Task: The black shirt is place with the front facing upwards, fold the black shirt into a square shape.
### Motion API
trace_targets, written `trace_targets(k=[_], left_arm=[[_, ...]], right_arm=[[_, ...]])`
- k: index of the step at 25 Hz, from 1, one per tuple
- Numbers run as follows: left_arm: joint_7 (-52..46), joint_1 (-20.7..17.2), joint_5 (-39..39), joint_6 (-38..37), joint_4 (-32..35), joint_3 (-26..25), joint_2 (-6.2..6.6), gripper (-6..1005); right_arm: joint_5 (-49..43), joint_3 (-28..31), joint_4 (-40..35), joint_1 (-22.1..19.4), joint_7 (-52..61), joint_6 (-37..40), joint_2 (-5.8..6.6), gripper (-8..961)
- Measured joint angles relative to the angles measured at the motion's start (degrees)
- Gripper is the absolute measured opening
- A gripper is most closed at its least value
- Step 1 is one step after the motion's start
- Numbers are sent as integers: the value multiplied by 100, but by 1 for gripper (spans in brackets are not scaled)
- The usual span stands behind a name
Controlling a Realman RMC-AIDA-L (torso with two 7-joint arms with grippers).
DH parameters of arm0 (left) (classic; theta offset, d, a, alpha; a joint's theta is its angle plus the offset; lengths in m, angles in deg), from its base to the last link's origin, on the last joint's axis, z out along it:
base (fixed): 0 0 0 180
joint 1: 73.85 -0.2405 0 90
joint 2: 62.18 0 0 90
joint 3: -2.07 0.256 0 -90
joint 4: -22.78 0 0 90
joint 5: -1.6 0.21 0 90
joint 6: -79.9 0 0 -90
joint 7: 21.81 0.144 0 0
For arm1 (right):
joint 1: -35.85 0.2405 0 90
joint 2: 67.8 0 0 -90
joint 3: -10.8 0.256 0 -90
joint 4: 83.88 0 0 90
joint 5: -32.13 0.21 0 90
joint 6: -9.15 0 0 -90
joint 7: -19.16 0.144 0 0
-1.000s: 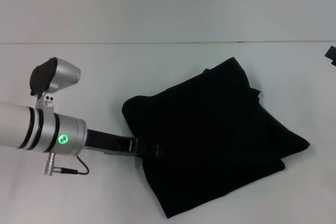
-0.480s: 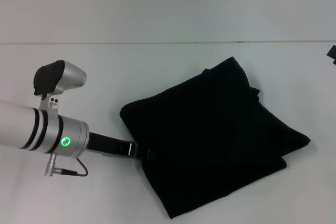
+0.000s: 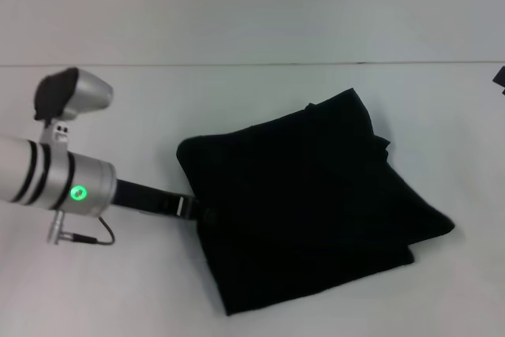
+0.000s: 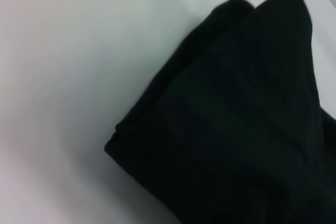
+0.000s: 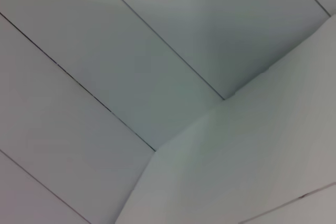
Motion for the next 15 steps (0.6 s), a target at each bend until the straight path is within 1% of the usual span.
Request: trace_targets(k=[4,7,15], left_arm=[[59,-11,46,-51,154,-50,117,114],[203,53,206,-69,193,-87,207,104],[258,226,771,-76,369,-89,305,105]], right_arm=[[-27,-82,1,32,11,-15,0,615],[-97,-98,1,47,13,-15,-30,615],[-243,-106,49,51,23,-15,-101,615]])
